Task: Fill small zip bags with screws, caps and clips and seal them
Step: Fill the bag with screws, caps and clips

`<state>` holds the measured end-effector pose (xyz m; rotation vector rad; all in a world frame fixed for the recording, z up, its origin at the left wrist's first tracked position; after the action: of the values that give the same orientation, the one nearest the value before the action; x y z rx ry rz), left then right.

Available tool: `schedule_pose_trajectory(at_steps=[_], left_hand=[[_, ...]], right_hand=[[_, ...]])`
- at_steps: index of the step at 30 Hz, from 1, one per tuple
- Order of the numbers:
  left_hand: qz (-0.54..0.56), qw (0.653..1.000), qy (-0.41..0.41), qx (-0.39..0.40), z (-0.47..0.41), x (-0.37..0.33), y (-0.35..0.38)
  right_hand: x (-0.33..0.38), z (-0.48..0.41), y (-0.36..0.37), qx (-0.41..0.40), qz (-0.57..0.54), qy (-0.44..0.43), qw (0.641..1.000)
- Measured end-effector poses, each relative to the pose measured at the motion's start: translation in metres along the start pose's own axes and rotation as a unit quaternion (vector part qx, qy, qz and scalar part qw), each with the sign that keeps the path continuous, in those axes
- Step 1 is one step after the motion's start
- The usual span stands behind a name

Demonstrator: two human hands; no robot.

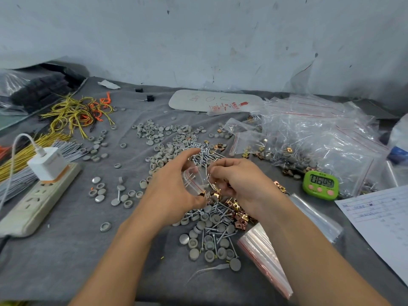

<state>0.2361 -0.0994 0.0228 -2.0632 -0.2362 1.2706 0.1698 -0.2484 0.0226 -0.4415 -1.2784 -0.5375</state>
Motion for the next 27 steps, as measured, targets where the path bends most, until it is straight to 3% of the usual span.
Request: schedule_pose_trajectory(at_steps=[5,10,13,18,21,25,27], left_hand=[[0.009,0.999,0.036,-0.009,-0.003,0.003,-0.001],[0.009,0.998,0.052,-0.024,-0.003,0.004,0.002],[0.011,0.998,0.054,-0.029,-0.004,0.004,0.004],[0.012,0.998,0.049,-0.033,-0.005,0.004,0.006],[0.024,0.997,0.071,-0.031,-0.005,0.002,0.009],[0.039,0.996,0.056,-0.064,-0.005,0.004,0.004],[0.063,0.992,0.026,-0.102,-0.005,0.005,-0.003]], right_hand=[[0.003,-0.004,-0.011,-0.088,0.015,0.012,0.996],[0.011,0.007,-0.006,-0.033,-0.055,-0.048,0.997],[0.014,0.014,0.002,-0.049,0.045,-0.148,0.987],[0.023,0.026,0.007,-0.124,0.187,-0.280,0.933],[0.020,0.025,0.013,-0.103,0.235,-0.293,0.921],[0.023,0.030,0.020,-0.005,0.176,-0.290,0.941],[0.026,0.026,0.011,-0.039,0.139,-0.280,0.949]])
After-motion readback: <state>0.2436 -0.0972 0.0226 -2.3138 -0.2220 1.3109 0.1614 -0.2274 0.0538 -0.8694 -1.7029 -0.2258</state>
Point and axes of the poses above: each hand's wrist, its own z-axis away from the middle knuckle, its own y-axis out of the palm, x = y × z, the point moved 3 cm from there along -z, towards the middle knuckle, and after that the axes turned 11 degrees about -x, right-handed, at the moved point
